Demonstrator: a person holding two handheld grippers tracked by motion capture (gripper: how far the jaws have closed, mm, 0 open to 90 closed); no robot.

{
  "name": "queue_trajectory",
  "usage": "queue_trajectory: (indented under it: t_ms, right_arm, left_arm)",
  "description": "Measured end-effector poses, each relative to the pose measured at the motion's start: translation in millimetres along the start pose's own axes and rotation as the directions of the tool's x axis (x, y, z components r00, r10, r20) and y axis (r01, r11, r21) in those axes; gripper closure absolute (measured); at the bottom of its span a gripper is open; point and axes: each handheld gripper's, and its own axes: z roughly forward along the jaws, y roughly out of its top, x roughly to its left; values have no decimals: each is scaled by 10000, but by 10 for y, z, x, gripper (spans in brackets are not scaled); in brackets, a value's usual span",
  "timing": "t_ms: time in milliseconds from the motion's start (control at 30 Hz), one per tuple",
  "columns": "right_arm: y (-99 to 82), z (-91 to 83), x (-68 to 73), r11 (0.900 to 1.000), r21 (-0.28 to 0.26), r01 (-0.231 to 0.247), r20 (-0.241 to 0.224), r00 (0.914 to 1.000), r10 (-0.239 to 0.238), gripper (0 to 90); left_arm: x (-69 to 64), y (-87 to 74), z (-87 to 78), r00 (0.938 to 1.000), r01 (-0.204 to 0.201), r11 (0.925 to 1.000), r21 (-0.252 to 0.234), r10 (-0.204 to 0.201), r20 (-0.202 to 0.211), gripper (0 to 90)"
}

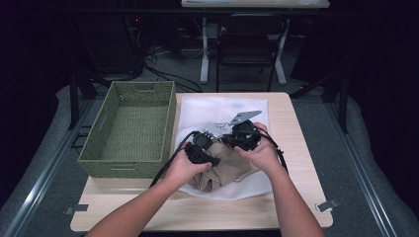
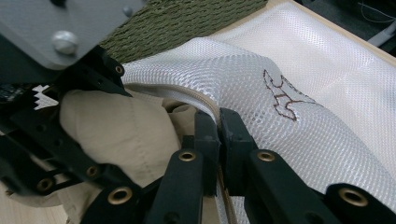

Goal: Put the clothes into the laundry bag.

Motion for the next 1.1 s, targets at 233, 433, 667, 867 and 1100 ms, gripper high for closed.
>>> queue_trajectory:
  t_ms: [233, 433, 667, 867, 1100]
  right_arm:
    - [-5, -7, -13, 10000, -4, -31, 21, 10000, 31, 868]
    - [-13, -4, -25, 10000, 14, -67, 21, 10000, 67, 868]
    - [-17, -4, -33, 9999, -25, -105, 14, 9999, 105, 869]
    - [-16, -1, -24, 10000, 1, -80, 8, 10000, 80, 868]
    - [-18, -11, -32, 9999, -41, -96, 25, 10000, 96, 869]
  left_arm:
    - [-48, -40, -100, 9996, -185, 9998, -67, 186, 199, 478]
    - [-60, -89, -230, 9991, -291, 9990, -334, 301, 284, 442]
    - [-76, -136, -362, 9990, -152, 9985, -521, 173, 406, 426]
    - [-58, -165, -471, 9980, -87, 9981, -607, 124, 620, 436]
    - [-86, -252, -558, 9968, -261, 9983, -512, 299, 747, 428]
